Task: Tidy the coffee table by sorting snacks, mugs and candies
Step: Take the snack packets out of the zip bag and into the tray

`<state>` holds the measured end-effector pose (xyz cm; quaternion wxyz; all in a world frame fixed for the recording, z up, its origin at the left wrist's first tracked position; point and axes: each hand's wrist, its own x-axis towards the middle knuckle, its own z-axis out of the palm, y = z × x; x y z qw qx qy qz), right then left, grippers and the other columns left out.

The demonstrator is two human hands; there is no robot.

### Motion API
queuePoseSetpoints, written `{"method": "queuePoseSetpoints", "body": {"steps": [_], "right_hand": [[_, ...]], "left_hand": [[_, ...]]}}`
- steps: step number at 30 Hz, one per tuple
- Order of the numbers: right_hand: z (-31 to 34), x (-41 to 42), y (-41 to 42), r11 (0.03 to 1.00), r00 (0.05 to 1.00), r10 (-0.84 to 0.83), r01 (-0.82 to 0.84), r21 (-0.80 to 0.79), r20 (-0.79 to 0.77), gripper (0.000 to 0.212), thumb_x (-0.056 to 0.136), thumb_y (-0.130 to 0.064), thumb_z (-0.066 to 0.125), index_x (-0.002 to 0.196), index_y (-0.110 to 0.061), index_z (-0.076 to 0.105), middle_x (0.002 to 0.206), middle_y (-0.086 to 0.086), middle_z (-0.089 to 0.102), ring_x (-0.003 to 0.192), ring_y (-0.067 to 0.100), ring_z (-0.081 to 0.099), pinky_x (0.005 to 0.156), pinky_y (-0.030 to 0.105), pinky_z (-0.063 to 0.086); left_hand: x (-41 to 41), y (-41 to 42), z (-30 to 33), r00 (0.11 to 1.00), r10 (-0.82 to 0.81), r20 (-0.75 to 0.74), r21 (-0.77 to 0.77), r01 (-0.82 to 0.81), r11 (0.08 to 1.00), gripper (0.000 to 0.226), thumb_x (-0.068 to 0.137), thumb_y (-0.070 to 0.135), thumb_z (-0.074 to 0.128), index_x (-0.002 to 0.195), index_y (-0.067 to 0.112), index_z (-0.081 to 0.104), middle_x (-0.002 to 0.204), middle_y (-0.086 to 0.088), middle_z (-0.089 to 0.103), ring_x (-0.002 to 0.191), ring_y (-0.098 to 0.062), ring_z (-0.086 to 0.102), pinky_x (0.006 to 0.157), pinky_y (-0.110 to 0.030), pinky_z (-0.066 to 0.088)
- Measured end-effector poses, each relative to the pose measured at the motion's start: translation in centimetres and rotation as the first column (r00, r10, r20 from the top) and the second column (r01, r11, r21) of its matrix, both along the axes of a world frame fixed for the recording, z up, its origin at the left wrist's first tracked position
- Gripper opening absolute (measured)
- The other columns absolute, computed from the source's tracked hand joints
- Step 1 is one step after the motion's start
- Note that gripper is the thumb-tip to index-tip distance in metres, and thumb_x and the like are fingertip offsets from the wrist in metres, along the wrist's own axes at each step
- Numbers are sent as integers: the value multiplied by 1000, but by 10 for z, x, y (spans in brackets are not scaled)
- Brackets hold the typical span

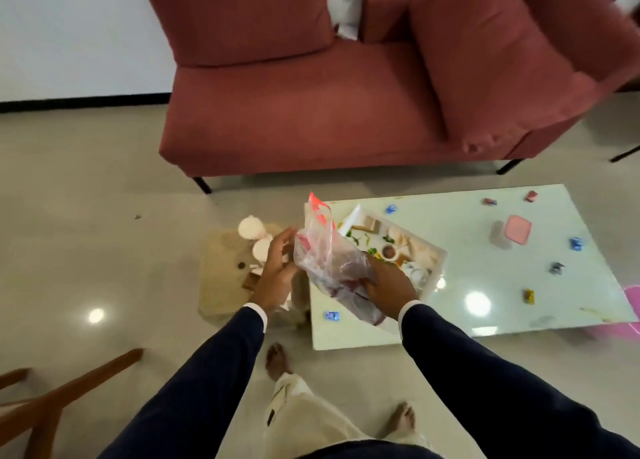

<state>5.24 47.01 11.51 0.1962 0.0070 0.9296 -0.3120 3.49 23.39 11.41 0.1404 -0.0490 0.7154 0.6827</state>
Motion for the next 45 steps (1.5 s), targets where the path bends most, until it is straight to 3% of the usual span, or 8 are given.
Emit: {"method": "queuePoseSetpoints", "body": {"steps": [4, 8, 11, 15, 23, 31, 36, 45], "right_hand": [[10, 54, 100, 970, 964, 108, -49, 237, -243, 64, 87, -45, 69, 143, -34, 41, 119, -3, 69, 103, 27, 68, 71, 34, 49], [23, 97, 173, 903, 859, 272, -72, 423, -434, 78, 67, 0, 76, 139, -22, 56, 110, 3, 71, 92, 30, 70, 69, 38, 58], [35, 117, 205, 845, 794, 379, -87, 528, -475, 82, 62, 5, 73, 140, -17, 56, 109, 5, 70, 90, 31, 69, 71, 39, 58], [39, 130, 228, 874, 771, 391, -140, 465, -502, 88, 58, 2, 82, 140, -16, 54, 113, 5, 68, 87, 30, 68, 70, 37, 57], [66, 130, 276, 906, 954, -93, -39, -422, -287, 70, 83, -39, 79, 139, -24, 39, 136, -6, 39, 123, 12, 50, 105, 31, 47], [120, 74, 279, 880, 945, -70, -93, -466, -320, 15, 102, -19, 56, 108, -14, 69, 93, 3, 75, 81, 16, 70, 77, 18, 51], [136, 41, 279, 871, 922, -149, -50, -490, -358, 19, 93, -15, 70, 102, -31, 67, 78, -4, 72, 54, 12, 65, 51, 19, 51], [172, -1, 286, 975, 732, 91, -202, -88, -675, 32, 95, -16, 68, 122, -32, 66, 96, -25, 69, 63, -18, 55, 66, 1, 42]], "left_hand": [[24, 94, 35, 992, 3, -124, -81, -14, 997, 46, 97, 49, 41, 121, 21, 68, 125, -6, 67, 119, -14, 62, 103, -34, 46], [42, 177, 62, 945, -306, 116, -334, 327, 884, 75, 74, 88, 52, 102, 20, 69, 94, -2, 69, 86, -16, 63, 83, -30, 49], [57, 221, 73, 970, -214, 117, -472, 244, 847, 58, 89, 63, 64, 81, 6, 66, 70, -8, 64, 70, -26, 61, 70, -34, 50], [68, 256, 92, 994, -108, 2, -318, 103, 943, 17, 99, 16, 61, 103, 13, 76, 99, -12, 77, 100, -29, 72, 92, -37, 56], [80, 298, 112, 921, -307, -238, -146, 279, 949, 23, 106, 9, 51, 111, 3, 73, 86, -16, 73, 76, -36, 68, 78, -36, 57], [51, 308, 131, 915, -301, -269, -107, 282, 953, 22, 104, 26, 54, 99, 25, 75, 86, -13, 77, 68, -30, 73, 59, -34, 58], [20, 297, 143, 831, -213, -513, -327, 40, 944, 28, 87, 19, 79, 108, 33, 68, 92, 8, 72, 89, -17, 71, 79, -24, 57], [-27, 295, 158, 598, -426, -679, -513, 29, 858, 23, 91, 5, 73, 99, 25, 65, 82, 15, 73, 77, -3, 72, 69, -28, 59]]}}
